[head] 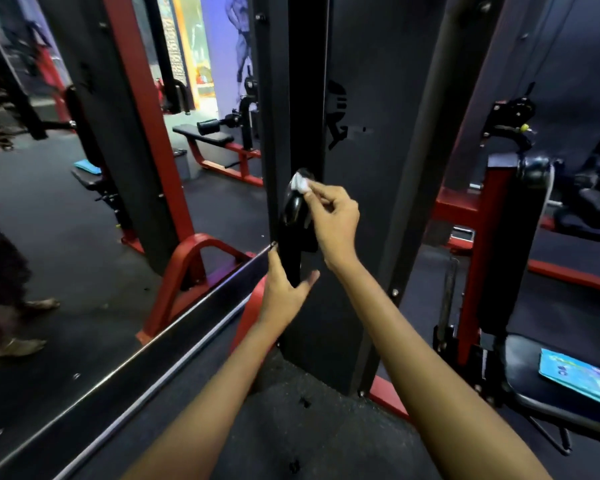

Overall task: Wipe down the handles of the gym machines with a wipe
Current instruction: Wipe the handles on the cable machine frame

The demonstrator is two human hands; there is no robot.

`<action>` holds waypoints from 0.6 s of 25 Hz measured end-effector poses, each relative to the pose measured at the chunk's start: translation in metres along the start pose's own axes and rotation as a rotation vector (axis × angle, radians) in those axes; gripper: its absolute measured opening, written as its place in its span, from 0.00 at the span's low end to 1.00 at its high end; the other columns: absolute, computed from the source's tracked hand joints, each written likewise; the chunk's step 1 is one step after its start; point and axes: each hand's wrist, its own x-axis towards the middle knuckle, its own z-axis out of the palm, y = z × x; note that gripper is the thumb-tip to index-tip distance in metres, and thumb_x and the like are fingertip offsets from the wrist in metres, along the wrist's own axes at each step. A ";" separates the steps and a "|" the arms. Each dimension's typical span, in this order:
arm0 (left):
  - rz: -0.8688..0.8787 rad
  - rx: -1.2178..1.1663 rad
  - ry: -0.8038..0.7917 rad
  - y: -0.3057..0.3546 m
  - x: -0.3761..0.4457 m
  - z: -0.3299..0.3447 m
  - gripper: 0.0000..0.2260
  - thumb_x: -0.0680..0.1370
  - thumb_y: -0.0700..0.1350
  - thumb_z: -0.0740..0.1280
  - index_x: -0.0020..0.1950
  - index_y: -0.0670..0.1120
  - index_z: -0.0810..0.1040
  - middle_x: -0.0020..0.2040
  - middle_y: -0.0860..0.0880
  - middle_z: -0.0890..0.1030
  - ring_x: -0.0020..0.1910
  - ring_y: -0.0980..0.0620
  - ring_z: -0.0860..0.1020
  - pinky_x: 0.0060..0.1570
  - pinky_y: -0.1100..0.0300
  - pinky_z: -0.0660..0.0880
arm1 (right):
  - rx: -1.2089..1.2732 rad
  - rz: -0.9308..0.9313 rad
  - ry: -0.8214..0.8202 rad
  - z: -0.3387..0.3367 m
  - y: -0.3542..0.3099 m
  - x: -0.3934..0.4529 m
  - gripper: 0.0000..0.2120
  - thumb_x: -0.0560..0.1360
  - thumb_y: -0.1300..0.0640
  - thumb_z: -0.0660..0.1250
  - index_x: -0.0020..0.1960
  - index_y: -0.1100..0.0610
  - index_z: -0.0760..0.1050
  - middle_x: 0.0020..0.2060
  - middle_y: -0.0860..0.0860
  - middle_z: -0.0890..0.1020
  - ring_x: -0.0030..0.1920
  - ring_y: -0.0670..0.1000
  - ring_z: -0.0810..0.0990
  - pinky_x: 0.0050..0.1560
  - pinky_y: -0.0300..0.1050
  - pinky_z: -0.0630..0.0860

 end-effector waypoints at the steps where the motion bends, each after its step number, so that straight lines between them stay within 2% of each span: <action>1: -0.006 0.040 0.039 0.000 -0.003 0.006 0.28 0.73 0.39 0.73 0.68 0.39 0.63 0.60 0.41 0.77 0.59 0.43 0.77 0.57 0.55 0.74 | -0.015 -0.069 -0.028 -0.002 0.000 -0.010 0.07 0.72 0.65 0.70 0.49 0.62 0.82 0.47 0.54 0.82 0.47 0.45 0.79 0.48 0.37 0.76; 3: 0.000 0.052 0.117 -0.001 -0.005 0.010 0.22 0.74 0.34 0.70 0.64 0.38 0.64 0.57 0.40 0.78 0.56 0.42 0.78 0.53 0.53 0.75 | -0.044 -0.223 -0.096 -0.007 -0.002 -0.028 0.08 0.70 0.69 0.69 0.47 0.62 0.82 0.45 0.53 0.80 0.47 0.43 0.78 0.49 0.34 0.75; 6: -0.067 0.064 0.145 0.002 -0.005 0.011 0.19 0.74 0.34 0.68 0.60 0.42 0.64 0.52 0.42 0.79 0.51 0.43 0.80 0.50 0.48 0.76 | -0.109 -0.373 -0.112 -0.007 0.000 -0.009 0.08 0.70 0.69 0.68 0.47 0.63 0.82 0.44 0.54 0.80 0.46 0.47 0.79 0.51 0.32 0.73; 8: -0.108 0.060 0.140 0.006 -0.007 0.012 0.17 0.75 0.33 0.66 0.59 0.44 0.64 0.46 0.47 0.78 0.47 0.39 0.80 0.47 0.49 0.76 | -0.138 -0.320 -0.059 -0.001 -0.003 0.022 0.07 0.71 0.68 0.68 0.48 0.66 0.82 0.44 0.57 0.81 0.46 0.50 0.80 0.51 0.31 0.73; 10: -0.133 0.073 0.144 0.008 -0.008 0.012 0.17 0.75 0.32 0.66 0.61 0.41 0.64 0.42 0.52 0.76 0.45 0.40 0.79 0.44 0.53 0.74 | -0.186 -0.260 -0.051 0.003 -0.004 0.036 0.08 0.72 0.69 0.66 0.49 0.66 0.82 0.46 0.57 0.82 0.47 0.52 0.80 0.53 0.34 0.72; 12: -0.134 0.088 0.151 0.010 -0.007 0.012 0.19 0.75 0.32 0.66 0.62 0.41 0.64 0.44 0.52 0.76 0.46 0.46 0.79 0.44 0.56 0.74 | -0.245 -0.294 -0.122 0.004 -0.006 0.025 0.10 0.71 0.70 0.65 0.49 0.65 0.82 0.47 0.57 0.83 0.51 0.54 0.80 0.56 0.36 0.70; 15: -0.132 0.087 0.138 0.011 -0.008 0.011 0.21 0.75 0.32 0.66 0.64 0.42 0.63 0.46 0.51 0.77 0.45 0.50 0.78 0.45 0.56 0.75 | -0.253 -0.477 -0.347 -0.005 -0.009 0.014 0.10 0.73 0.68 0.64 0.50 0.63 0.81 0.49 0.55 0.83 0.53 0.52 0.79 0.60 0.42 0.70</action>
